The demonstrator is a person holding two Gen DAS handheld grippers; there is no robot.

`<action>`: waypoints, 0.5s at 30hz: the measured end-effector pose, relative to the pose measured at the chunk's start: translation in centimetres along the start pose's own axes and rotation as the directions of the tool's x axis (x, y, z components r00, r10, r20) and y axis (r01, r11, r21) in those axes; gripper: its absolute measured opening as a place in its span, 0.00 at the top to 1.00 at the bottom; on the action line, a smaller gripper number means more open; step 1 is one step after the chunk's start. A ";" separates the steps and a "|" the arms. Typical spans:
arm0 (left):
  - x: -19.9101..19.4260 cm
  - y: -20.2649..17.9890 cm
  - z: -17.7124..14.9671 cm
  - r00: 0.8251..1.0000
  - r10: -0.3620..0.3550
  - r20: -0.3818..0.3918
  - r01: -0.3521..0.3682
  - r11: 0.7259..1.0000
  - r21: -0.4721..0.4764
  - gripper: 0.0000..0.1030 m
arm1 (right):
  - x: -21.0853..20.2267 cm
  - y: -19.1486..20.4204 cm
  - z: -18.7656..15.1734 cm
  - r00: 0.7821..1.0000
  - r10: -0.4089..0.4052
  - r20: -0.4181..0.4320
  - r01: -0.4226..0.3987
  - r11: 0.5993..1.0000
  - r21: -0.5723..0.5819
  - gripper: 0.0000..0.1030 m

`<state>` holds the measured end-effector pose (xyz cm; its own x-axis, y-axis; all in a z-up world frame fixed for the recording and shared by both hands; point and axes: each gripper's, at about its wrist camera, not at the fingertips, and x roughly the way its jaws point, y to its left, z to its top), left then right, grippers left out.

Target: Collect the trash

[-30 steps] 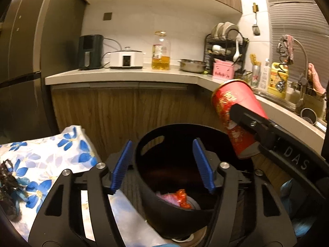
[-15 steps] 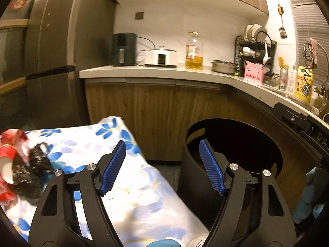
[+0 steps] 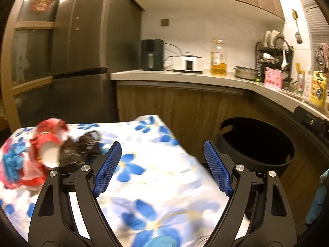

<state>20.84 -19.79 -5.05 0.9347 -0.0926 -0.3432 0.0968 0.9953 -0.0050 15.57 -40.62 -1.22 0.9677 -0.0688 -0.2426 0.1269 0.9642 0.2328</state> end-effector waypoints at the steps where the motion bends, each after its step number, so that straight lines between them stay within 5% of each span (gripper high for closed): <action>1: -0.5 0.9 -0.2 1.000 0.023 0.005 -0.023 1.000 -0.006 0.22 | -0.2 0.3 -0.1 1.000 0.007 0.000 -0.007 1.000 -0.001 0.18; 15: -5.3 13.5 -3.0 0.955 0.296 -0.019 -0.296 0.949 -0.107 0.22 | -1.5 8.4 -3.3 0.988 0.148 -0.048 -0.151 0.986 -0.066 0.18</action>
<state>16.17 -5.82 -6.12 0.9149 0.2063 -0.3469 -0.2214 0.9752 -0.0040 14.45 -31.59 -1.97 0.9642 0.0871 -0.2504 -0.0353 0.9782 0.2045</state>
